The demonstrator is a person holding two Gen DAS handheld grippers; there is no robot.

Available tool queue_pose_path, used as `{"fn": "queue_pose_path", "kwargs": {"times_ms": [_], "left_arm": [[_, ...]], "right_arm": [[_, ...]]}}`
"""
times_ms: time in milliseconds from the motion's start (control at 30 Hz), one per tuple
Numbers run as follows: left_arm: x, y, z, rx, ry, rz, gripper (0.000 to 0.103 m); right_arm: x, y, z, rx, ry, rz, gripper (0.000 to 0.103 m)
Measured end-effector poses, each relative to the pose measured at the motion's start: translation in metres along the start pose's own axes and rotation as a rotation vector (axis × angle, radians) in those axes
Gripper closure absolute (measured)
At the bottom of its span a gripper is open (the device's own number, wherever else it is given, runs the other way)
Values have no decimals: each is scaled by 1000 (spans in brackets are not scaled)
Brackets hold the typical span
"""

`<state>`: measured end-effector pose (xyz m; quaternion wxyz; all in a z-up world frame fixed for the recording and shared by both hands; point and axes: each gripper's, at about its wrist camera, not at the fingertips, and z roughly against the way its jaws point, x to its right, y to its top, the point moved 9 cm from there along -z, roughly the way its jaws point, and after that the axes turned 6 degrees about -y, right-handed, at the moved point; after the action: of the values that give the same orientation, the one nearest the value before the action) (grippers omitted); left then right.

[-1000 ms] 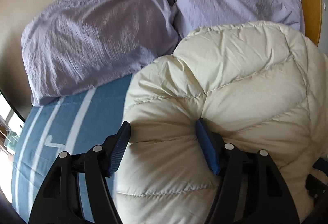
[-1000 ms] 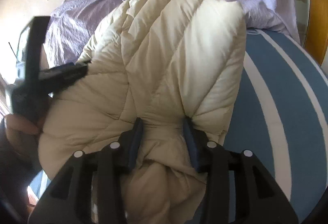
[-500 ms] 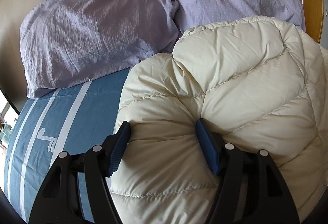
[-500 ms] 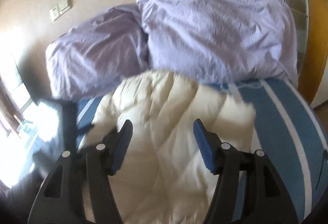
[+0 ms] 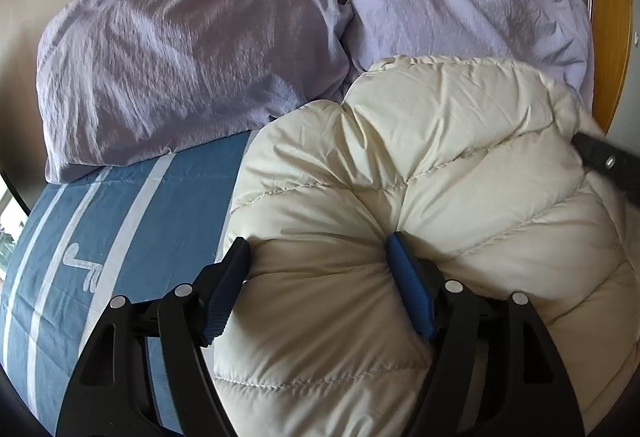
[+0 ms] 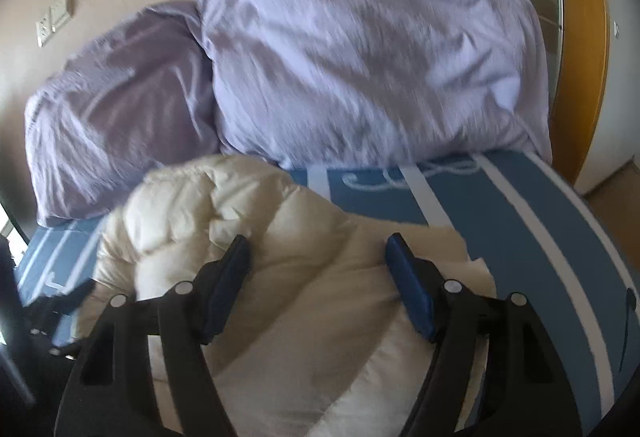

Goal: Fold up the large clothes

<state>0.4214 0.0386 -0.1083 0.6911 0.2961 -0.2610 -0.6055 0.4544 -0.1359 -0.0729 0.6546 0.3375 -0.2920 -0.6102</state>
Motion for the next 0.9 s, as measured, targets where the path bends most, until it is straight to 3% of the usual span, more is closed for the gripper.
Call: {"fn": "queue_pose_path", "kwargs": {"times_ms": [900], "left_arm": [[-1, 2, -6, 29, -42, 52, 28]], "right_arm": [[1, -22, -45, -119, 26, -45, 20]]}}
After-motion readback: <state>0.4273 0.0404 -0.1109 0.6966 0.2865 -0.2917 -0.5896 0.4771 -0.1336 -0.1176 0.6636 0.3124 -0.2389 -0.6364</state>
